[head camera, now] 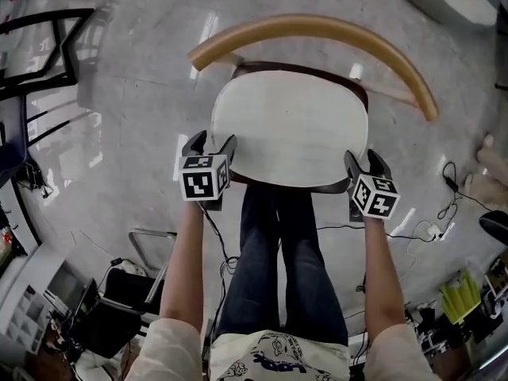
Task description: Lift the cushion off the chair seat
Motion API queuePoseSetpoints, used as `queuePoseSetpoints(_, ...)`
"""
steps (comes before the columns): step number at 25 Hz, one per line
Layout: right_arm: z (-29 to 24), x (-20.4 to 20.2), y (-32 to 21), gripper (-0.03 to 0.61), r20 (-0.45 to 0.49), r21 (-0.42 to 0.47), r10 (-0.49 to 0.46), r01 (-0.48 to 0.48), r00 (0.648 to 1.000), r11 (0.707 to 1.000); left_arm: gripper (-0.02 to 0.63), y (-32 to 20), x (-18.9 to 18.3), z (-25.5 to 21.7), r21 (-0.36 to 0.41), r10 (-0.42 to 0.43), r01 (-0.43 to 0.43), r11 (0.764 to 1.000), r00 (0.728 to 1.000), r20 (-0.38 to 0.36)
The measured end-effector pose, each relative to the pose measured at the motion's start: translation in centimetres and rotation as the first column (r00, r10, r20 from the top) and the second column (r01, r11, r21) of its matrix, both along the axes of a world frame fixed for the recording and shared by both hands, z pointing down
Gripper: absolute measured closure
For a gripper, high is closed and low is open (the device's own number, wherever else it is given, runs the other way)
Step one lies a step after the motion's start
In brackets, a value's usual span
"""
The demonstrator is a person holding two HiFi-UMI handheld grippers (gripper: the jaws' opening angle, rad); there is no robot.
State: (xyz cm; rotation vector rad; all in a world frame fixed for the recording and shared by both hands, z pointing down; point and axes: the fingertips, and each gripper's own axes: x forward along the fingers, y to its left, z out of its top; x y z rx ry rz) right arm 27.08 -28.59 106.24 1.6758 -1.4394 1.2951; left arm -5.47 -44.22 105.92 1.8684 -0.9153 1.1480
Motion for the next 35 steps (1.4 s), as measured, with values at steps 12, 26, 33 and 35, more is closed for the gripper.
queuePoseSetpoints(12, 2.3, -0.8, 0.2, 0.332, 0.134, 0.015, 0.041, -0.043, 0.990, 0.999, 0.331, 0.9, 0.0, 3.3, -0.108, -0.022, 0.015, 0.994, 0.998, -0.059)
queuePoseSetpoints(26, -0.8, -0.7, 0.5, 0.517, 0.045, 0.026, 0.024, -0.025, 0.999, 0.999, 0.509, 1.1, -0.6, 0.5, -0.040, 0.010, -0.009, 0.999, 0.999, 0.033)
queuePoseSetpoints(33, -6.6, -1.9, 0.8, 0.531, 0.028, 0.080, 0.024, -0.027, 0.999, 0.996, 0.565, 1.9, -1.0, -5.0, 0.022, 0.038, -0.039, 0.999, 0.998, 0.046)
queuePoseSetpoints(35, -9.2, -2.0, 0.8, 0.532, 0.023, 0.103, 0.029, -0.031, 0.999, 0.994, 0.568, 2.0, -1.2, -7.7, 0.045, 0.038, -0.040, 0.998, 0.999, 0.038)
